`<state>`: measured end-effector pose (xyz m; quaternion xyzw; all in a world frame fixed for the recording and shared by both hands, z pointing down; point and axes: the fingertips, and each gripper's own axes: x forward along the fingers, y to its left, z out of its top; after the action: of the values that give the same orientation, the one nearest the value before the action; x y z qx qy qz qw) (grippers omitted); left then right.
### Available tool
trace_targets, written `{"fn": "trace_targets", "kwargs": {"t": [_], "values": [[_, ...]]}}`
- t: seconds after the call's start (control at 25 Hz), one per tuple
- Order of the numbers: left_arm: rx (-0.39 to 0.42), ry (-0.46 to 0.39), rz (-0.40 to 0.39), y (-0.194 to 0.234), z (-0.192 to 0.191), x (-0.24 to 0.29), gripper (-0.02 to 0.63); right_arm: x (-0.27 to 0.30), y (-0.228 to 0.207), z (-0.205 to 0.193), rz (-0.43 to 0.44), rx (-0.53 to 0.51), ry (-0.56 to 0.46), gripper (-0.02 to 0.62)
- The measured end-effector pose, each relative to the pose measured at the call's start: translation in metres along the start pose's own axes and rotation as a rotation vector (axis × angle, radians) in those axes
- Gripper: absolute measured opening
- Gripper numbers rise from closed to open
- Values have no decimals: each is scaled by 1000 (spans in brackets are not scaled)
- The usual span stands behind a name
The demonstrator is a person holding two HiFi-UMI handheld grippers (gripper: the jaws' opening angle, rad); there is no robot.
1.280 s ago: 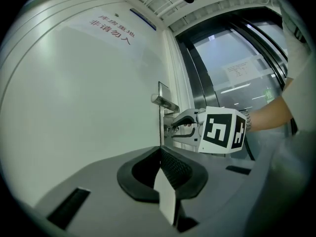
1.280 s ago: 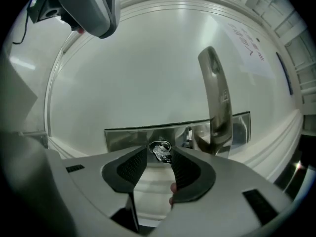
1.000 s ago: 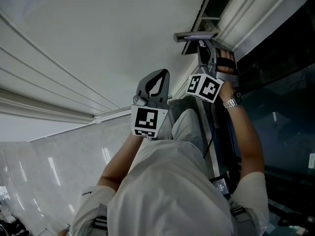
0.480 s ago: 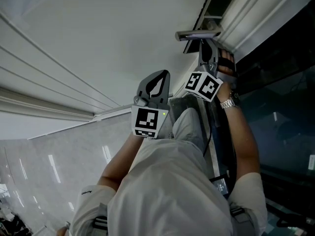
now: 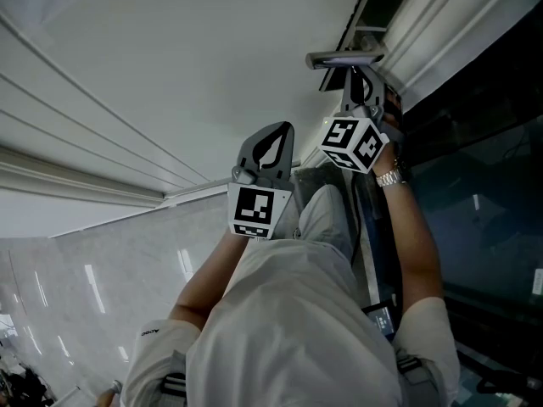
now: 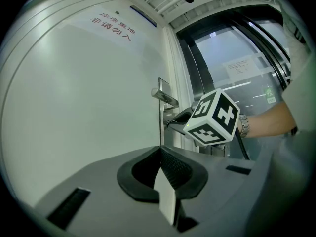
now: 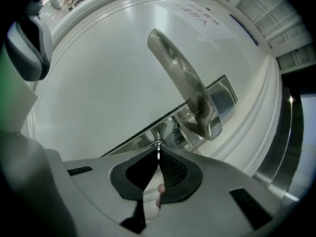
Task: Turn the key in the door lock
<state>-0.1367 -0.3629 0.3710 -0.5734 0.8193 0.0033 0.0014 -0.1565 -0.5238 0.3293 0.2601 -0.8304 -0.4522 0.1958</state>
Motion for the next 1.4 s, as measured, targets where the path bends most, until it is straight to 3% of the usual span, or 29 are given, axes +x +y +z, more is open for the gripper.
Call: {"fn": "trace_targets", "kwargs": {"t": [0.28, 0.48, 0.72, 1.16, 1.4], "values": [[-1, 8, 7, 1, -3, -4, 9, -1, -4, -1, 65, 304, 1, 12], [2, 8, 10, 3, -3, -7, 9, 0, -6, -1, 152, 633, -2, 12], [7, 14, -1, -1, -5, -5, 9, 2, -7, -5, 221, 914, 9, 12], [5, 16, 18, 5, -5, -8, 9, 1, -10, -10, 366, 1535, 28, 12], [3, 24, 18, 4, -11, -8, 9, 4, -8, -13, 428, 1787, 29, 11]]}}
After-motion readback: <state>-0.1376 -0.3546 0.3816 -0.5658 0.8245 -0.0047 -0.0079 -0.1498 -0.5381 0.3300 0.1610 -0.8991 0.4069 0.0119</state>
